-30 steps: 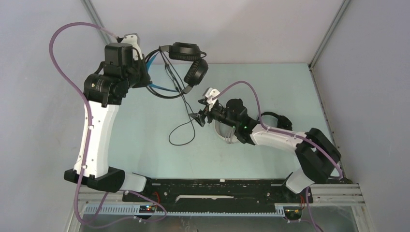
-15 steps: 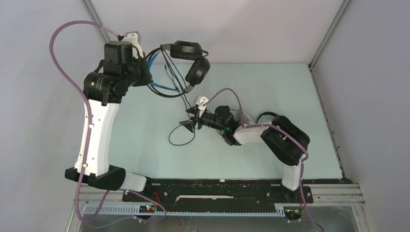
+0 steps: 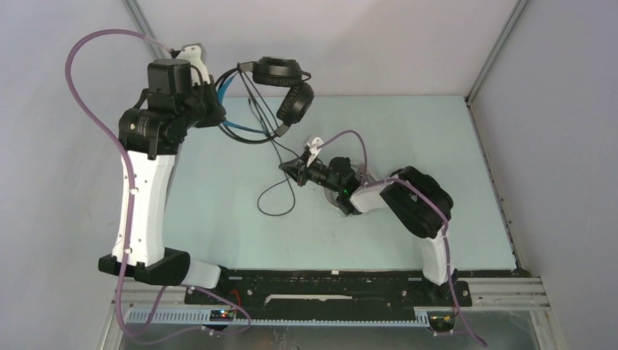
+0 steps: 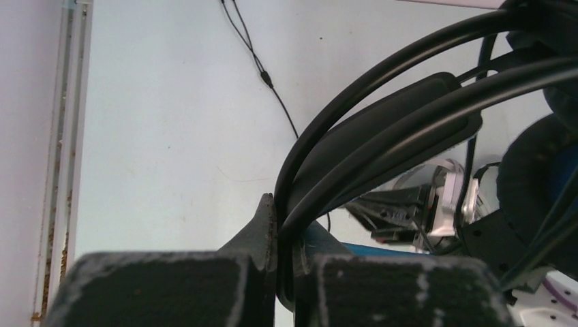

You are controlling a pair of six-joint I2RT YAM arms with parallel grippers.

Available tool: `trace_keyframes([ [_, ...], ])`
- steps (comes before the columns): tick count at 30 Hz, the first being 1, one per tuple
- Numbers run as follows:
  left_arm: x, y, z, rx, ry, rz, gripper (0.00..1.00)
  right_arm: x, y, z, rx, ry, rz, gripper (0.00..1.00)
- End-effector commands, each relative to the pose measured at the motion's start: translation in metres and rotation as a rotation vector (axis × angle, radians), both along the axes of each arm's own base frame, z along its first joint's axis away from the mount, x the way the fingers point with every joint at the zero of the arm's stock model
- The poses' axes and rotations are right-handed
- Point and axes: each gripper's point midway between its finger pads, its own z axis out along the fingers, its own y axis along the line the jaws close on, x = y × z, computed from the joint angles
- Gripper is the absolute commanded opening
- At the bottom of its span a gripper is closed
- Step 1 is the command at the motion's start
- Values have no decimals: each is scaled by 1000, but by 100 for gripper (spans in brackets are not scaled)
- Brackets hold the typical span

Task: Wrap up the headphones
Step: Wrap the headphones cable around the headphones.

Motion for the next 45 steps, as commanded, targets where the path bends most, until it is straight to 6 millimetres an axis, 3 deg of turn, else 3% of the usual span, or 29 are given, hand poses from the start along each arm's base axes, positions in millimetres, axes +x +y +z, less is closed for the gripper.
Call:
trace_keyframes([
  [1,-12,-17,61,-134,-207,-124,0,36,-22,44,60,-82,-95,0],
  [6,-19,-27,51,-93,-187,-235,0,53,-43,55,53,-76,-135,0],
  [9,-27,-49,46,-123,-169,-383,0,57,-53,67,63,-64,-129,0],
  [13,-42,-84,33,-196,-142,-613,0,55,-64,87,10,-75,-86,0],
  [17,-45,-94,12,-118,-202,-751,0,40,-75,104,14,-33,7,0],
  [22,-47,-95,-9,63,-270,-906,0,15,-86,112,-30,27,98,0],
  [26,-51,-92,-26,188,-272,-1000,0,16,-104,116,-57,70,67,0],
  [31,-20,-75,-21,249,-278,-822,0,28,-128,125,-58,96,1,0],
  [37,-30,-91,-10,198,-334,-918,0,29,-130,123,-58,118,-4,0],
  [41,-36,-90,-29,283,-316,-1013,0,14,-127,132,-59,116,66,0],
  [45,-25,-81,-52,486,-333,-1041,0,-10,-131,125,-126,214,162,0],
])
